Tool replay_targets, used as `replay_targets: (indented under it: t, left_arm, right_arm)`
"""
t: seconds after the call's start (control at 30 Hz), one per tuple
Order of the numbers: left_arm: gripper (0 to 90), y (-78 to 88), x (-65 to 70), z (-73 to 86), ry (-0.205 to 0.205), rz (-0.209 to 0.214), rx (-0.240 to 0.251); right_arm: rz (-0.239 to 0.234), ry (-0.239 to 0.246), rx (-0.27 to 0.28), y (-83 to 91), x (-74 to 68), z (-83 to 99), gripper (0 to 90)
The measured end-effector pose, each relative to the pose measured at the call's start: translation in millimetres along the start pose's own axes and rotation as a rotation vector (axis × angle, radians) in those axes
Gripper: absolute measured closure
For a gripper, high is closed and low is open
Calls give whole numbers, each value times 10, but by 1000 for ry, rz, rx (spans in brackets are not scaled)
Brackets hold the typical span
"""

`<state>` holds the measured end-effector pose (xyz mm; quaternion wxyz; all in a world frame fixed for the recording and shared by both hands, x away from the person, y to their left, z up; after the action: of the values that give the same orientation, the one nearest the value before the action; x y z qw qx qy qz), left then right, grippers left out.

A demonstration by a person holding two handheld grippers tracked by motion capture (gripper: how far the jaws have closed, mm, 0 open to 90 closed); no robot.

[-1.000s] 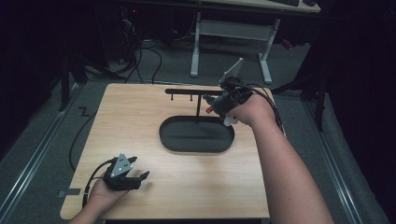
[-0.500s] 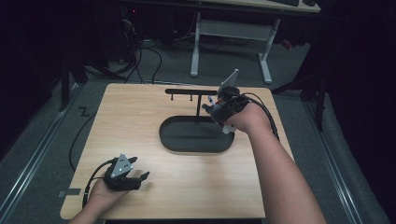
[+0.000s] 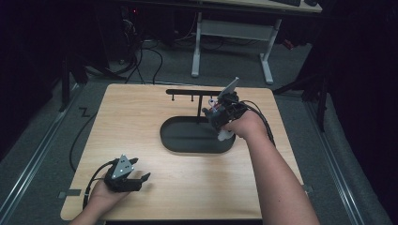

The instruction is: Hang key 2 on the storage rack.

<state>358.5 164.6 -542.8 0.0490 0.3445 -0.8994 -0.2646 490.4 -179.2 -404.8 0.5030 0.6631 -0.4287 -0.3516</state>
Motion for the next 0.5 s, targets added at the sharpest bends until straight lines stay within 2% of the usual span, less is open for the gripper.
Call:
replay_targets:
  t: [0.1, 0.27, 0.5]
  left_arm:
    - [266, -1, -1, 1, -1, 1, -1]
    - [266, -9, 0, 0, -2, 0, 3]
    - [266, -33, 32, -8, -11, 6, -5]
  right_arm:
    - [-7, -4, 8, -4, -3, 10, 278]
    - [-18, -17, 32, -28, 10, 107, 281]
    - [12, -12, 135, -161, 56, 379, 297]
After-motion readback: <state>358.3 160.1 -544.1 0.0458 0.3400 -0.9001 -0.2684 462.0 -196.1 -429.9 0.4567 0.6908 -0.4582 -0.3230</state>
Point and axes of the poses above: each handheld gripper's, and its own axes: y roughly backward along the jaws, z roughly out of its underside, x roughly to its right, the point moved 4 cm from there along -y, roughly forward along the jaws, and after that the axes turned 5 degrees about x, right-handed, at the moved point
